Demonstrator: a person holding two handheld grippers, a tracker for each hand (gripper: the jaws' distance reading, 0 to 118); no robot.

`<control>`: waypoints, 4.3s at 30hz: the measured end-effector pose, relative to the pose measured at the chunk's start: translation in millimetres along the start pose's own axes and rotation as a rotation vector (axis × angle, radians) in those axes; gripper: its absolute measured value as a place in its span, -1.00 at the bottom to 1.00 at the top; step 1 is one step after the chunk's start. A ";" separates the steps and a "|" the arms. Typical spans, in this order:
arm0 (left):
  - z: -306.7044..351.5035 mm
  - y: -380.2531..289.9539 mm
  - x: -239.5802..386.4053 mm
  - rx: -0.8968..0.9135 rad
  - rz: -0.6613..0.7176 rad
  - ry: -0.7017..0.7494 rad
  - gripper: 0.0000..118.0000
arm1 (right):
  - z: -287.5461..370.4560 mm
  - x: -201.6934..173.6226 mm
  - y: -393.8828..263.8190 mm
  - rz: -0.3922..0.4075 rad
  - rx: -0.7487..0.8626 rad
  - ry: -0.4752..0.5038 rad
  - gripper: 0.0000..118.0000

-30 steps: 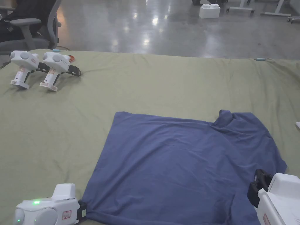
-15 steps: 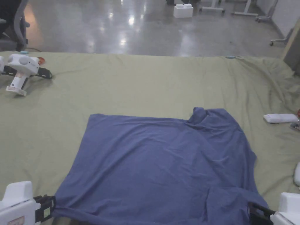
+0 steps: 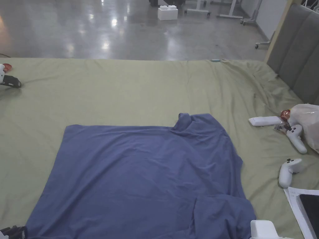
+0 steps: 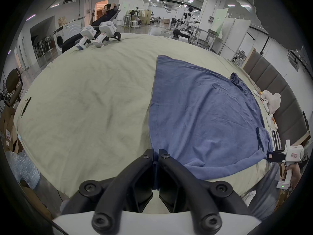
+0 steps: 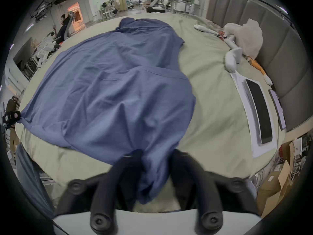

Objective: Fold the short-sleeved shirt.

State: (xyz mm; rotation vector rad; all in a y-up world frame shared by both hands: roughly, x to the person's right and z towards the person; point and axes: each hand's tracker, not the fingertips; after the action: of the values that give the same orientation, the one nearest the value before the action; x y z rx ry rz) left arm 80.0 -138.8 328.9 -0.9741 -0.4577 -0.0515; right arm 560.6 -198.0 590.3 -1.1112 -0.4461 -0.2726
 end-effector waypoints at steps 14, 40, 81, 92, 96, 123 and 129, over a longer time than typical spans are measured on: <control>11.6 53.9 17.9 0.142 -0.025 -0.029 -0.98 | 48.3 11.5 42.9 -0.002 0.160 -0.002 -0.87; -125.8 204.9 35.3 0.174 -0.149 0.042 -0.98 | -50.9 0.8 213.9 0.020 0.250 -0.080 -0.86; -40.1 78.6 30.3 0.374 -0.044 0.042 -1.00 | 90.8 -111.2 104.5 -0.016 0.991 -0.044 -1.00; -114.4 92.3 19.0 -0.057 -0.070 0.090 0.47 | 61.6 -100.8 100.9 -0.012 0.835 -0.059 -1.00; -125.6 83.3 29.4 -0.072 -0.123 0.143 0.42 | 53.7 -95.5 99.2 -0.005 0.798 -0.068 -1.00; -83.8 87.0 42.4 0.022 -0.132 0.076 -0.94 | -63.3 -2.3 136.7 -0.104 0.141 0.017 -0.69; -83.1 88.1 42.1 0.033 -0.132 0.079 -0.94 | -59.8 -7.5 135.0 -0.017 0.193 0.002 -0.87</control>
State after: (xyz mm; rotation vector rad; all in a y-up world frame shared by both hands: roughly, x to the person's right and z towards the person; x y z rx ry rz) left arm 168.8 -149.0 236.9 -0.9053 -0.4485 -0.1996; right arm 624.1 -195.1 456.9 -0.9188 -0.4702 -0.2405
